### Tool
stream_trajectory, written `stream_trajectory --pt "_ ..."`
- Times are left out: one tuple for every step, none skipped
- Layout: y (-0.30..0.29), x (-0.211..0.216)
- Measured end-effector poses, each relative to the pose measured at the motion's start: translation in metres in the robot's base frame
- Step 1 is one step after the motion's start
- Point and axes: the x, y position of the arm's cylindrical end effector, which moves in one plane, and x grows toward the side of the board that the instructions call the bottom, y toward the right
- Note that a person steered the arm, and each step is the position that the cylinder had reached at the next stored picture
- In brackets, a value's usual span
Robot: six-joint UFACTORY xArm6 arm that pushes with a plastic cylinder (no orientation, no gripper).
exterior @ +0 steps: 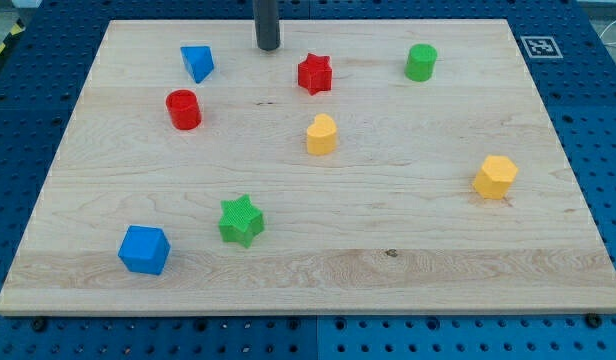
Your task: Point your arm towards the blue triangle
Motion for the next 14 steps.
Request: stream_trajectory --pt "0.000 0.005" --pt "-0.003 0.021" --pt "-0.003 0.029" --pt "-0.003 0.030" --pt "-0.002 0.044" --pt "-0.002 0.057" --pt "-0.009 0.061" --pt "-0.019 0.061" --pt "-0.028 0.061" --pt "-0.031 0.066" --pt "-0.027 0.069" --pt "-0.029 0.069" --pt "-0.035 0.071" --pt "-0.040 0.073"
